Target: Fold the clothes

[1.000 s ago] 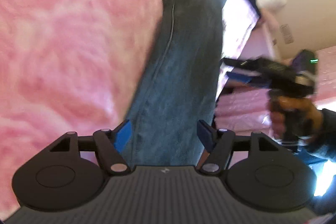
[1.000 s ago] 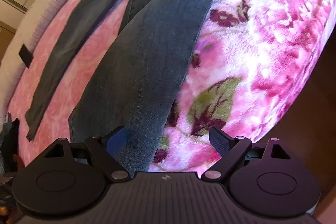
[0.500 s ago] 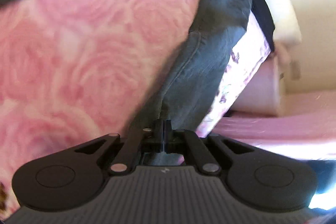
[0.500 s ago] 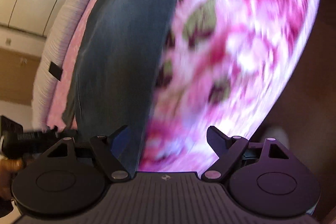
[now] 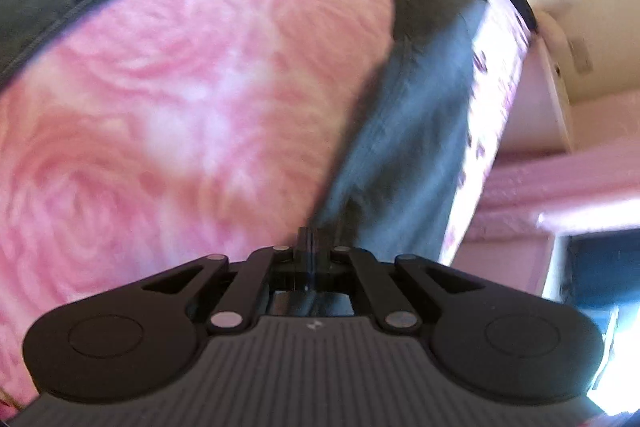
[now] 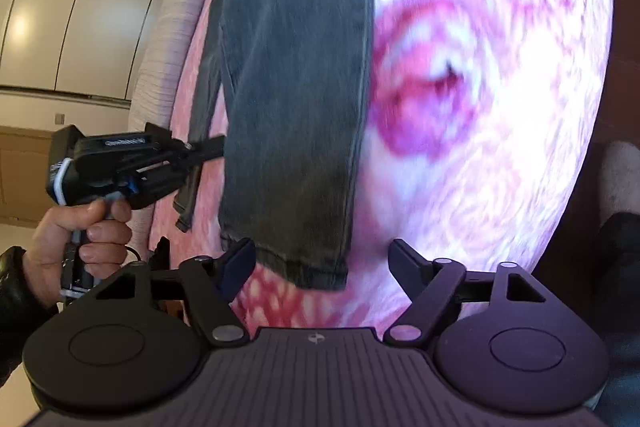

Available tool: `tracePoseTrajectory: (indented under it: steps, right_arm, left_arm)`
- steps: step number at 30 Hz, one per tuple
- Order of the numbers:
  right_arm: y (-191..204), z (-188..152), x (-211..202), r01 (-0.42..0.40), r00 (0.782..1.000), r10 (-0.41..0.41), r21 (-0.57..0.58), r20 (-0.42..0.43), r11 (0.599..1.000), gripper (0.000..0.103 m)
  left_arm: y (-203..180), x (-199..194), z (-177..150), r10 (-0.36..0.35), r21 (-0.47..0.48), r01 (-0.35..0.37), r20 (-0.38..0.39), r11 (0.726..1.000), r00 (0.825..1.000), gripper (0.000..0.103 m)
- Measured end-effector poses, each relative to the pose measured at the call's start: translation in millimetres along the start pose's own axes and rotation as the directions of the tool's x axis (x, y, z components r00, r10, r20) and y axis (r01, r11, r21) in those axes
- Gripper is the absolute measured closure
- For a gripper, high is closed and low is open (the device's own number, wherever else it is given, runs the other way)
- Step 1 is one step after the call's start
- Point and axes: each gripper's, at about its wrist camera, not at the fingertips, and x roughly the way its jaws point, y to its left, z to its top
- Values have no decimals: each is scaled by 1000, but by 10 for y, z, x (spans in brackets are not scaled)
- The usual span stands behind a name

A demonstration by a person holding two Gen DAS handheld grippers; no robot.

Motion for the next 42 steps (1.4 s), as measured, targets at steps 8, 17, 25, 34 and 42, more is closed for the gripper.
tracePoseTrajectory:
  steps: [8,17,25,34,42]
  right_arm:
    - [152,-57,-509,101,994,-103,50,43,994,88]
    - [201,-68,-903,303,950,-307,76,47,950,92]
    - [415,-39,-940,462,886,-464,-97,5,881,40]
    - [1580,271,-1494,513,857,-449,-334,254,790,29]
    - [2582,286,-1905,613,783,-415,-464,464,640,15]
  left_arm:
    - [-375,138,-523,49,155,-33,-102,987,994,95]
    - [-495,172,-804,45,178,-27,-95,984,995,88]
    - [-790,-561,-821,136,197,-149,76,969,988,65]
    - [-1210,-1684,-942,241,163,-308,336,937,911,27]
    - [-1665,-2411,-1123,293,179,-431,504,885,812,9]
